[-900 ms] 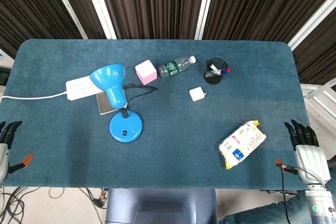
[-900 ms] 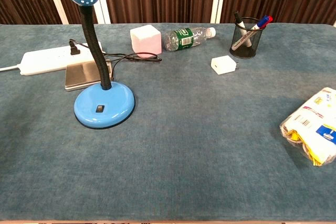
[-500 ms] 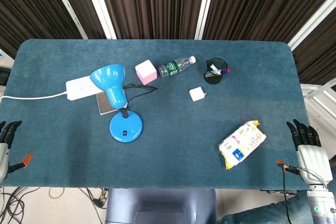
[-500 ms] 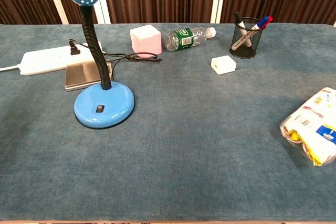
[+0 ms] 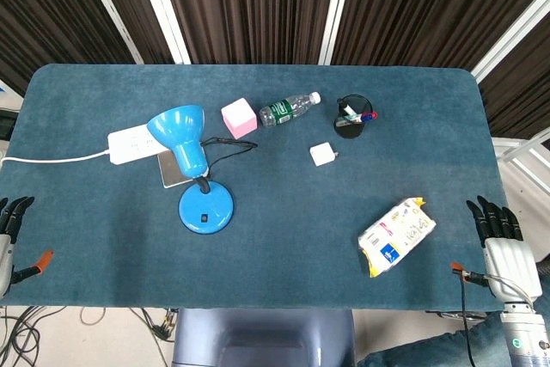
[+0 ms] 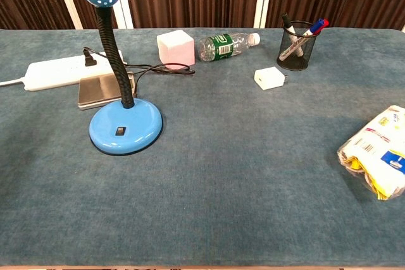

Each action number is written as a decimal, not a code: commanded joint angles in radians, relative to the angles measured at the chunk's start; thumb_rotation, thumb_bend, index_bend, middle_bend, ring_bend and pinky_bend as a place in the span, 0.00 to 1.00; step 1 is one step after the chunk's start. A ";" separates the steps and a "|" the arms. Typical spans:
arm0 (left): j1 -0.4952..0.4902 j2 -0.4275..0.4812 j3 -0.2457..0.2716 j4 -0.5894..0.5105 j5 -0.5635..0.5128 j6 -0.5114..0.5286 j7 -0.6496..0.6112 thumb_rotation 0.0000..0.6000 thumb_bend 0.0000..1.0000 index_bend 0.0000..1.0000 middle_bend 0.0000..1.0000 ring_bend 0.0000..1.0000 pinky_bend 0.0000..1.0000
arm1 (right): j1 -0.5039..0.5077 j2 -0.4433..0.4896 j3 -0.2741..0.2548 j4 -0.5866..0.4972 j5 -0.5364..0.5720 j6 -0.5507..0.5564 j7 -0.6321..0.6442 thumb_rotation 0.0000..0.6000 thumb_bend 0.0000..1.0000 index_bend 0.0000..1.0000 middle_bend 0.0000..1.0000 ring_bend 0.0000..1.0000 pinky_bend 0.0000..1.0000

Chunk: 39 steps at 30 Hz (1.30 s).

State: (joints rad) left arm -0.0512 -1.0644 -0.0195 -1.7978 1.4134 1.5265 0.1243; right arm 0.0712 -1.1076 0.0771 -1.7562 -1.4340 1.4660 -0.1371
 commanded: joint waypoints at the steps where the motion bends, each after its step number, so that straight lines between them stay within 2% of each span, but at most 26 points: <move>1: -0.002 0.001 0.002 0.003 0.011 -0.002 0.003 1.00 0.24 0.10 0.11 0.06 0.13 | -0.001 0.000 0.001 -0.002 -0.001 0.003 0.000 1.00 0.11 0.01 0.02 0.04 0.00; 6: -0.016 -0.021 0.019 0.028 0.101 0.001 0.016 1.00 0.32 0.10 0.31 0.36 0.46 | -0.004 -0.003 0.005 -0.003 0.006 0.011 -0.007 1.00 0.11 0.01 0.02 0.04 0.00; 10: -0.061 -0.048 0.042 0.041 0.184 -0.059 0.029 1.00 0.36 0.10 0.47 0.50 0.59 | -0.003 -0.008 0.004 -0.005 0.004 0.010 -0.012 1.00 0.11 0.01 0.02 0.04 0.00; 13: -0.124 -0.074 0.049 0.039 0.212 -0.162 0.062 1.00 0.41 0.10 0.57 0.59 0.65 | -0.003 -0.010 0.006 -0.002 0.009 0.008 -0.012 1.00 0.11 0.01 0.02 0.04 0.00; 17: -0.195 -0.125 0.046 0.040 0.180 -0.305 0.112 1.00 0.49 0.09 0.62 0.63 0.67 | -0.002 -0.011 0.007 -0.002 0.018 0.003 -0.014 1.00 0.11 0.01 0.02 0.04 0.00; 21: -0.246 -0.217 0.026 0.064 0.091 -0.416 0.218 1.00 0.51 0.08 0.62 0.63 0.67 | -0.003 -0.018 0.010 -0.002 0.027 0.006 -0.031 1.00 0.11 0.01 0.02 0.04 0.00; 28: -0.290 -0.347 -0.014 0.109 -0.049 -0.480 0.331 1.00 0.51 0.08 0.62 0.63 0.67 | -0.005 -0.022 0.016 -0.004 0.036 0.012 -0.039 1.00 0.11 0.01 0.02 0.04 0.00; 39: -0.347 -0.426 -0.039 0.146 -0.154 -0.513 0.419 1.00 0.51 0.08 0.63 0.64 0.67 | -0.005 -0.026 0.018 -0.006 0.045 0.010 -0.041 1.00 0.11 0.01 0.02 0.04 0.00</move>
State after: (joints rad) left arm -0.3954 -1.4872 -0.0568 -1.6538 1.2629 1.0143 0.5404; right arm 0.0668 -1.1333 0.0945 -1.7617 -1.3892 1.4755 -0.1773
